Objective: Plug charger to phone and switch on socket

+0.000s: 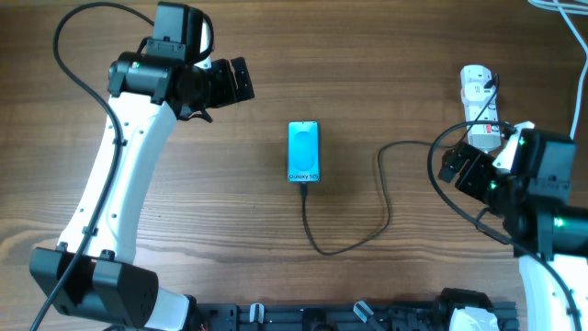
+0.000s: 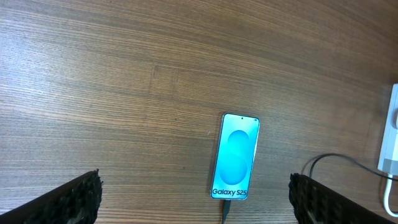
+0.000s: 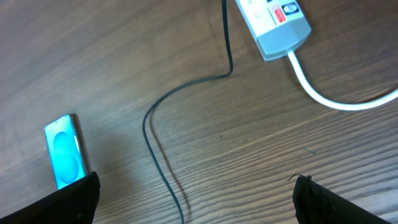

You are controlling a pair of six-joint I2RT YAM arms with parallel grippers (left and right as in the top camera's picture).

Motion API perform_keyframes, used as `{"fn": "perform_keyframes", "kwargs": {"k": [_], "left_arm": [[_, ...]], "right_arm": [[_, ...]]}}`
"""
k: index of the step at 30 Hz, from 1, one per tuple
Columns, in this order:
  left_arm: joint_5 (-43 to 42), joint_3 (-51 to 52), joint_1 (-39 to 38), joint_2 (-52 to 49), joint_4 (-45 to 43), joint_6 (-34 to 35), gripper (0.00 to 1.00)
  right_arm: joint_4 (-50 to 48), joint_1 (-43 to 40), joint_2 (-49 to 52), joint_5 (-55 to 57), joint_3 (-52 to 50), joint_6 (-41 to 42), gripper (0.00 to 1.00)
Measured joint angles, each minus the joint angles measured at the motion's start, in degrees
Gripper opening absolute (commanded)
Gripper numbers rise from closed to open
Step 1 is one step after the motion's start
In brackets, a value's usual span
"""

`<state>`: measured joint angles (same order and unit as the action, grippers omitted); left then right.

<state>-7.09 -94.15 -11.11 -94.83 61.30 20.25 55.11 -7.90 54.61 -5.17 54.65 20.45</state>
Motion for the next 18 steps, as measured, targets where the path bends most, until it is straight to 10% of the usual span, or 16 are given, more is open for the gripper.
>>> {"fn": "perform_keyframes", "kwargs": {"k": [8, 18], "left_arm": [[0.00, 0.00, 0.00, 0.00, 0.00, 0.00, 1.00], [0.00, 0.00, 0.00, 0.00, 0.02, 0.00, 1.00]], "right_arm": [[-3.37, 0.00, 2.89, -0.94, -0.11, -2.91, 1.00], [-22.69, 0.00, -26.45, -4.98, -11.04, -11.98, 0.99]]}}
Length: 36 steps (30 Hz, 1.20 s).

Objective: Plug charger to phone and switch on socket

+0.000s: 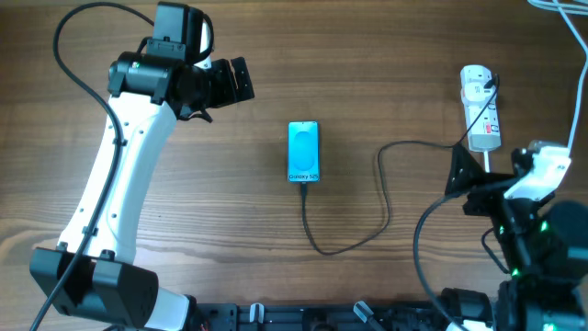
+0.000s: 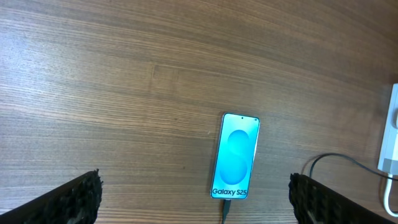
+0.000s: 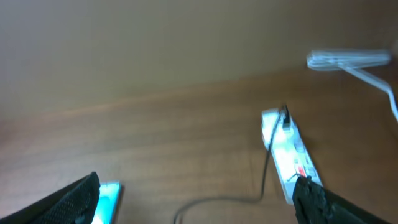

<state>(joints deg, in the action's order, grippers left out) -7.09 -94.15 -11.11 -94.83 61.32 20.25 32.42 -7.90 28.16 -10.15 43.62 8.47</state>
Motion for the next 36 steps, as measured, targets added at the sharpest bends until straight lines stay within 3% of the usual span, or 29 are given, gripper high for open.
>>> {"fn": "perform_keyframes", "kwargs": {"k": [6, 11, 16, 24, 36], "left_arm": [[0.00, 0.00, 0.00, 0.00, -0.07, 0.00, 1.00], [0.00, 0.00, 0.00, 0.00, -0.04, -0.02, 1.00], [0.00, 0.00, 0.00, 0.00, 0.00, 0.00, 1.00], [0.00, 0.00, 0.00, 0.00, -0.02, 0.00, 1.00], [0.00, 0.00, 0.00, -0.02, -0.04, 0.00, 1.00]], "right_arm": [[-10.16, 0.00, -7.91, -7.52, -12.57, -9.27, 1.00], [-18.14, 1.92, -15.32, -9.97, -20.02, -10.78, 1.00], [-21.00, 6.97, -19.54, -8.35, -27.58, -10.78, 1.00], [-23.02, 7.02, -24.83, 1.36, -33.99, -4.35, 1.00], [-32.15, 7.02, -27.12, 3.82, -42.73, -1.60, 1.00]]}}
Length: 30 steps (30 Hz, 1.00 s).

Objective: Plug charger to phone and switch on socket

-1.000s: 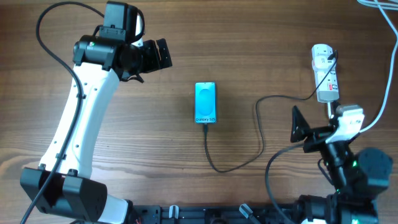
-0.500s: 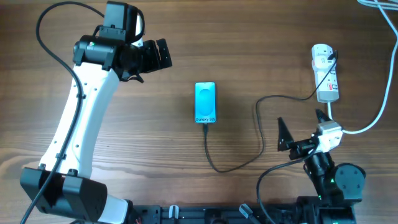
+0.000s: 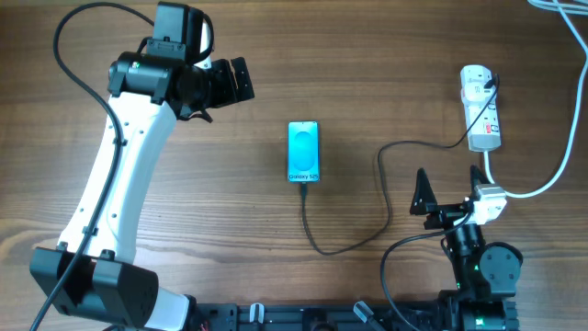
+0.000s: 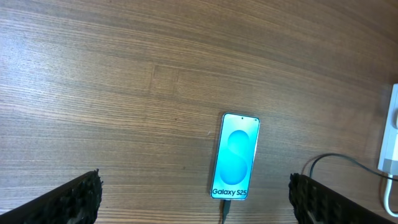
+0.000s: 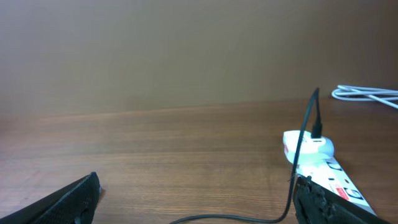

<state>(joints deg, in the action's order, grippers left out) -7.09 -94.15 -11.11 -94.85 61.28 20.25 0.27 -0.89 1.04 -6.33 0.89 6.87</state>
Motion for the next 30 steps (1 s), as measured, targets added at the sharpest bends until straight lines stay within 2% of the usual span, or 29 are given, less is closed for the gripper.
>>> {"fn": "perform_keyframes", "kwargs": {"k": [6, 14, 24, 30], "left_arm": [[0.00, 0.00, 0.00, 0.00, 0.02, 0.00, 1.00], [0.00, 0.00, 0.00, 0.00, 0.02, 0.00, 1.00], [0.00, 0.00, 0.00, 0.00, 0.02, 0.00, 1.00], [0.00, 0.00, 0.00, 0.00, 0.02, 0.00, 1.00]], "right_arm": [[-2.56, 0.00, -0.04, 2.43, -0.26, 0.00, 1.00], [-0.15, 0.00, -0.09, 2.80, -0.44, -0.15, 1.00], [-0.15, 0.00, -0.09, 2.78, -0.46, -6.58, 1.00], [-0.15, 0.00, -0.11, 2.80, -0.46, -7.21, 1.00]]}}
